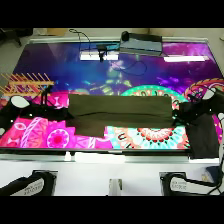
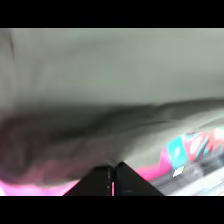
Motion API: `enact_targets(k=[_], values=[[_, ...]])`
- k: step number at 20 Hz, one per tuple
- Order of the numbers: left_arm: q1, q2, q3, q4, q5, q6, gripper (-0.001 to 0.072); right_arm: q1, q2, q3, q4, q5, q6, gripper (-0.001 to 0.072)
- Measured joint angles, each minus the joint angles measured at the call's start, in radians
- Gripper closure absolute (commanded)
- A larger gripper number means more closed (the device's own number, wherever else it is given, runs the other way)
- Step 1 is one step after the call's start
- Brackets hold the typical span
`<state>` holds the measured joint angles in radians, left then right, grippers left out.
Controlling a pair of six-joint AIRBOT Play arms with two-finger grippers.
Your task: Fold the shirts.
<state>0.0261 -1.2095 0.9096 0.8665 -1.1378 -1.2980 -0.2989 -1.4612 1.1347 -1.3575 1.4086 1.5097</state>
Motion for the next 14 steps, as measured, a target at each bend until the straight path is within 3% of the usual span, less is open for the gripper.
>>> enact_targets(k=[7,14], values=[[0.019,-0.22,0.293,0.0,-0.014,0.002,0.067,0.121,-0.183,0.293,-0.079,-0.089,0.088,0.0682],[0.036,-0.406,0.396,-0.002,0.004,0.01,0.067,0.161,-0.331,0.42,-0.084,-0.146,0.124,0.0681]])
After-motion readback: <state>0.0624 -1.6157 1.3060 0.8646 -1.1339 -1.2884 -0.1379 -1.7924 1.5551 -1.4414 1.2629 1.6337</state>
